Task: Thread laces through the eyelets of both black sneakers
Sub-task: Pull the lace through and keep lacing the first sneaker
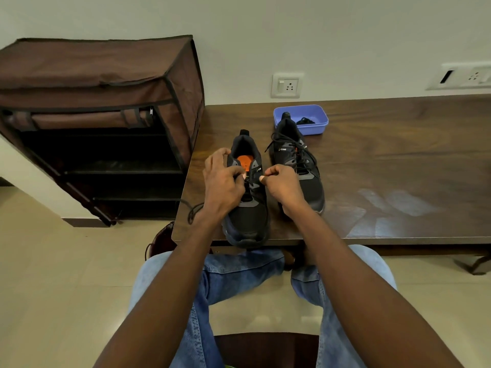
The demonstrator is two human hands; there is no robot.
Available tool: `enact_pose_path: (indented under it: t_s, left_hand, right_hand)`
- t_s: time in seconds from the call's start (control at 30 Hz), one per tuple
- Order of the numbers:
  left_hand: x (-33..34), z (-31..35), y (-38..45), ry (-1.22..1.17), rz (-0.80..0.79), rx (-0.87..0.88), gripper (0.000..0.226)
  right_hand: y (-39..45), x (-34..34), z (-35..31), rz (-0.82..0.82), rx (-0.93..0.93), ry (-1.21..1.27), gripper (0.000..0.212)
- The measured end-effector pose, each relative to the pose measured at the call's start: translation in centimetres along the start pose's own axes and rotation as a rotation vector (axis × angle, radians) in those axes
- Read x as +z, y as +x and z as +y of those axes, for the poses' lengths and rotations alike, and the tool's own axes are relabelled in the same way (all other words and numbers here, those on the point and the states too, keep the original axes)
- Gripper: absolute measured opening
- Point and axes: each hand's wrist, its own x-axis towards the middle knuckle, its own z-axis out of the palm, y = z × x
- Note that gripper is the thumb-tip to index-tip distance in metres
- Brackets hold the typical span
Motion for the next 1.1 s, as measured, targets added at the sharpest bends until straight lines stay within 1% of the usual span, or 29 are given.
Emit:
enact_pose_path:
  t_s: [0.07, 0.17, 0.23, 0.33, 0.43, 0.53, 0.6, 0.63, 0.77, 0.8, 0.9, 1.03, 1.1]
  left_hand:
    - [0.0, 0.1, 0.2, 0.009, -0.023, -0.003, 0.014]
    - [0.1, 0.1, 0.5, 0.022, -0.073, -0.011, 0.013]
    - [0.4, 0.1, 0.6, -0.016, -0.113, -0.037, 0.012]
    - [0.5, 0.3, 0.9, -0.189, -0.178, -0.168, 0.006]
    - [0.7, 0.5, 1.2, -0.363, -0.219, -0.315, 0.017]
    - [1.0, 0.8, 1.3, -0.521, -0.187, -0.468, 0.015]
    - [1.3, 0.7, 1.4, -0.537, -0.172, -0.510, 0.026]
    - [1.4, 0.9, 1.4, -0.519, -0.170, -0.513, 0.027]
    - [1.8, 1.1, 1.6, -0.456, -0.189, -0.533, 0.012]
    - [2.0, 1.0, 1.6, -0.485, -0.190, -0.571, 0.014]
    - [1.9, 1.1, 1.3, -0.654, -0.155, -0.680, 0.035]
    - [1.9, 0.9, 1.2, -0.714, -0.130, -0.697, 0.042]
    - [1.7, 1.0, 1.1, -0.734, -0.118, -0.668, 0.043]
  right_hand:
    - [0.0, 0.1, 0.0, -0.030, 0.001, -0.015, 0.008]
    - [0.0, 0.3, 0.0, -0.052, -0.015, -0.063, 0.013]
    - [0.0, 0.4, 0.1, -0.054, -0.014, -0.070, 0.010]
    - [0.2, 0.3, 0.4, -0.058, -0.006, -0.061, 0.019]
    - [0.3, 0.2, 0.6, -0.069, -0.012, -0.061, 0.024]
    - [0.5, 0.2, 0.9, -0.071, -0.038, -0.073, 0.025]
    - [0.5, 0.3, 0.9, -0.068, -0.070, -0.121, 0.027]
    - [0.5, 0.4, 1.0, -0.065, -0.084, -0.144, 0.028]
    - [0.3, 0.3, 1.1, -0.069, -0.114, -0.172, 0.028]
    - [0.3, 0.3, 1.1, -0.072, -0.114, -0.168, 0.028]
    - [0.2, 0.1, 1.1, -0.072, -0.126, -0.155, 0.031]
    - [0.3, 0.2, 1.2, -0.068, -0.134, -0.181, 0.031]
    - [0.2, 0.3, 1.2, -0.061, -0.132, -0.185, 0.030]
